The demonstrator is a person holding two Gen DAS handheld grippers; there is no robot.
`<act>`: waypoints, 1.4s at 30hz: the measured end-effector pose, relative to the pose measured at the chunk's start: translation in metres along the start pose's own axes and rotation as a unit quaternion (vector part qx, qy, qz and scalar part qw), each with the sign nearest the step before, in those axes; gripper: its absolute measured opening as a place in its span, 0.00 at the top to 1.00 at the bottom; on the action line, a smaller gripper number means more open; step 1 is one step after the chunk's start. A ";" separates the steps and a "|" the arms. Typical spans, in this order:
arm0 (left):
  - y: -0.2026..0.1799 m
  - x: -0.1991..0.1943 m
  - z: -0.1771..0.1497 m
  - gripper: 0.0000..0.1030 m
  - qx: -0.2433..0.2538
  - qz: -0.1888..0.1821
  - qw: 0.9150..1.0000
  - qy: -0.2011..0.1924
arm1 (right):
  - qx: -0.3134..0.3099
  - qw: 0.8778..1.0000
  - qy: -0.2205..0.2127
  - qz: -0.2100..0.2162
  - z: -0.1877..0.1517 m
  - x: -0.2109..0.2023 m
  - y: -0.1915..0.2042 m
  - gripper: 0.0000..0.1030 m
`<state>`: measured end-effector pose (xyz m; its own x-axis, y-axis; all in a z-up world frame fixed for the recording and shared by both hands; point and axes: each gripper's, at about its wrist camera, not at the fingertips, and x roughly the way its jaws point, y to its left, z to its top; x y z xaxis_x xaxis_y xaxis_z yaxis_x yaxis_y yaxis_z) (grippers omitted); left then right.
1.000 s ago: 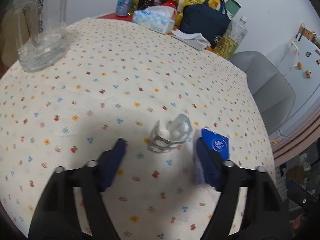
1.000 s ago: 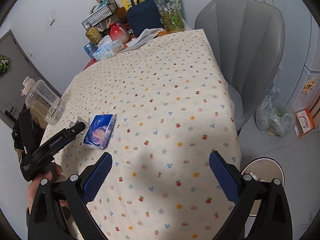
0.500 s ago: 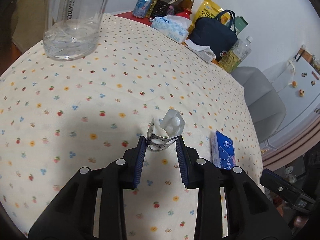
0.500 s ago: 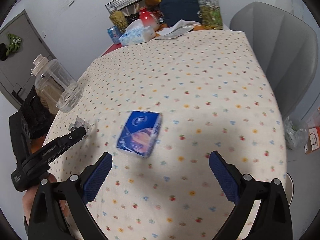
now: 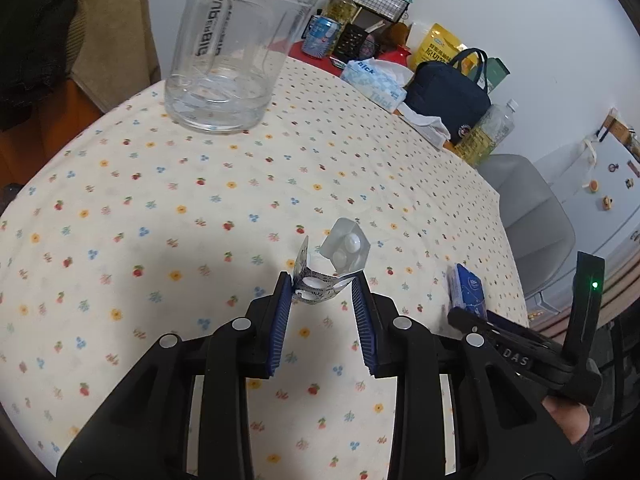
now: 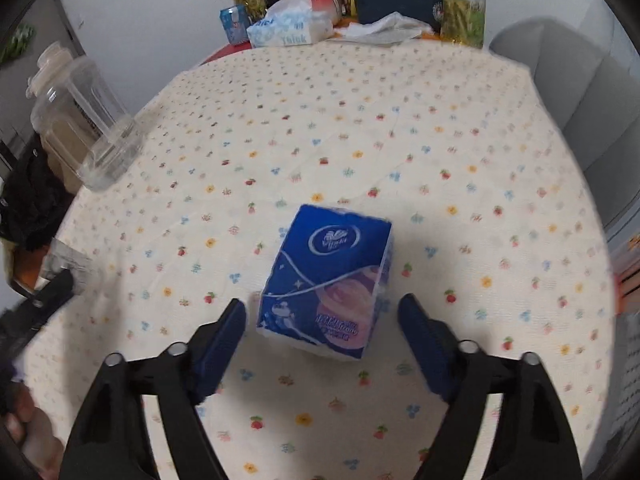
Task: Collect trash
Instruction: 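Grasp the blue tissue packet with the right gripper and lift it, then carry the blister pack and blue packet over the bin with both grippers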
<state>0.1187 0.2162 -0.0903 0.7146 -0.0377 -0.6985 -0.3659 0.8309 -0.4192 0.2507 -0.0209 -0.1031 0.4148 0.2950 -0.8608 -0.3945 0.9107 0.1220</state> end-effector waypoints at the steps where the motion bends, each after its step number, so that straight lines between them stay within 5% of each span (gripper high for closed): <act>1: 0.002 -0.002 -0.001 0.70 -0.001 0.001 1.000 -0.001 | -0.008 1.000 0.006 0.004 -0.001 -0.003 0.002 0.62; 5: -0.002 -0.002 -0.007 0.70 -0.005 -0.001 1.000 0.004 | -0.015 0.999 0.004 0.035 -0.003 -0.018 0.001 0.72; 19: -0.084 0.003 -0.028 0.70 0.062 -0.044 0.997 0.017 | 0.024 0.996 -0.047 0.066 -0.036 -0.089 -0.060 0.72; 42: -0.231 0.043 -0.076 0.70 0.170 -0.106 0.977 0.069 | 0.176 0.979 -0.101 0.029 -0.116 -0.154 -0.236 0.71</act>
<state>0.1880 -0.0194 -0.0676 0.6564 -0.2837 -0.6991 0.0177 0.9321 -0.3617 0.1846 -0.3145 -0.0564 0.5681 0.3675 -0.7363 -0.1295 0.9235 0.3610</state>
